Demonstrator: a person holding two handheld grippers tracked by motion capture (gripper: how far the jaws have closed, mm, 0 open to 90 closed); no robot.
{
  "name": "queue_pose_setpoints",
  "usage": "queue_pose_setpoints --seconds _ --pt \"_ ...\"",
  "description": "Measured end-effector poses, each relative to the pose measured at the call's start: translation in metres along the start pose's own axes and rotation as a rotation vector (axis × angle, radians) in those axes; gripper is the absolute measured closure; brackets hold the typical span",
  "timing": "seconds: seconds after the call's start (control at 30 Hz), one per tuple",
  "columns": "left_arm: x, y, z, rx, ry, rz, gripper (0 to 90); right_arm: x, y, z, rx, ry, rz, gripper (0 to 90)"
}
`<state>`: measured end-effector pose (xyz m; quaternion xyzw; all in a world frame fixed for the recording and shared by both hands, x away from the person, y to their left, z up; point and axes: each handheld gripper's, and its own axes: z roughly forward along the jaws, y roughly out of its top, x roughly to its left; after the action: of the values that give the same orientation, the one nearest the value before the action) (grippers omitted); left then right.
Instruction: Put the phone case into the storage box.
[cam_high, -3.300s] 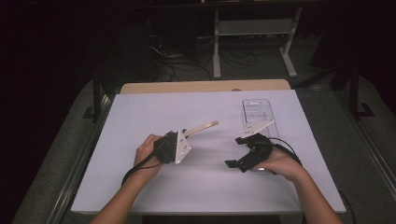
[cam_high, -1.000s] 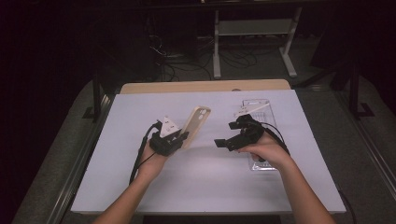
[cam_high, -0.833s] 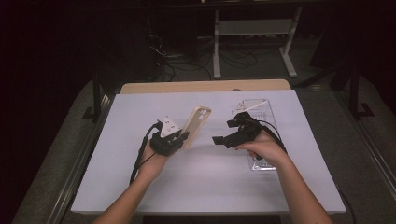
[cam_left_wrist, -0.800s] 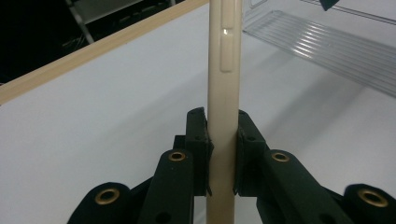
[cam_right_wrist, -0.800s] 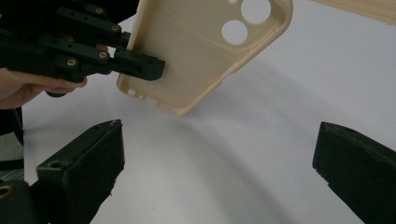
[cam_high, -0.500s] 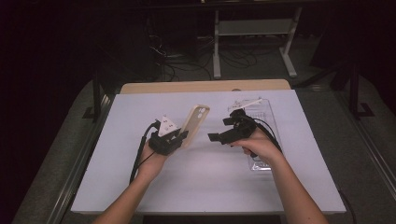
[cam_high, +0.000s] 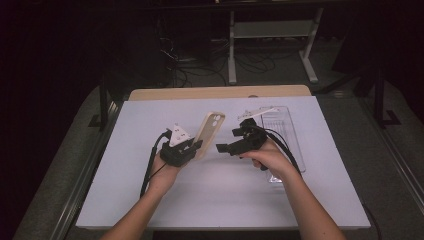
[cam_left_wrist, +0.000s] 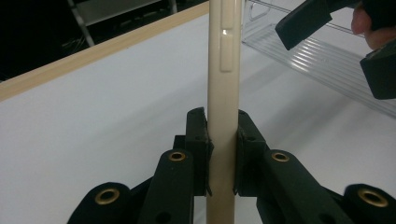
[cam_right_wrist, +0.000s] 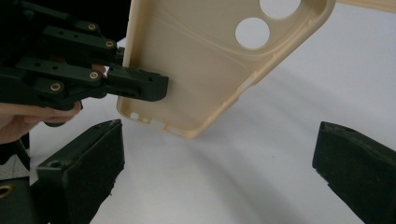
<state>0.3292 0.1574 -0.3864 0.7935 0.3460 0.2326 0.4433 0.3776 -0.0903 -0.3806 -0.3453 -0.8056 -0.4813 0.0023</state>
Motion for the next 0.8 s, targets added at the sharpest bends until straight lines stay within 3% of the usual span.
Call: queue_pose_setpoints --seconds 0.6,0.8 --pt "-0.0035 0.0007 -0.0006 -0.003 0.004 -0.003 79.1 -0.0017 -0.0013 0.0031 -0.077 0.063 0.062 0.0" --pt "-0.0071 0.0011 0.0013 -0.012 -0.010 -0.022 79.1 -0.0013 -0.0017 0.0039 -0.105 0.080 0.091 0.0"
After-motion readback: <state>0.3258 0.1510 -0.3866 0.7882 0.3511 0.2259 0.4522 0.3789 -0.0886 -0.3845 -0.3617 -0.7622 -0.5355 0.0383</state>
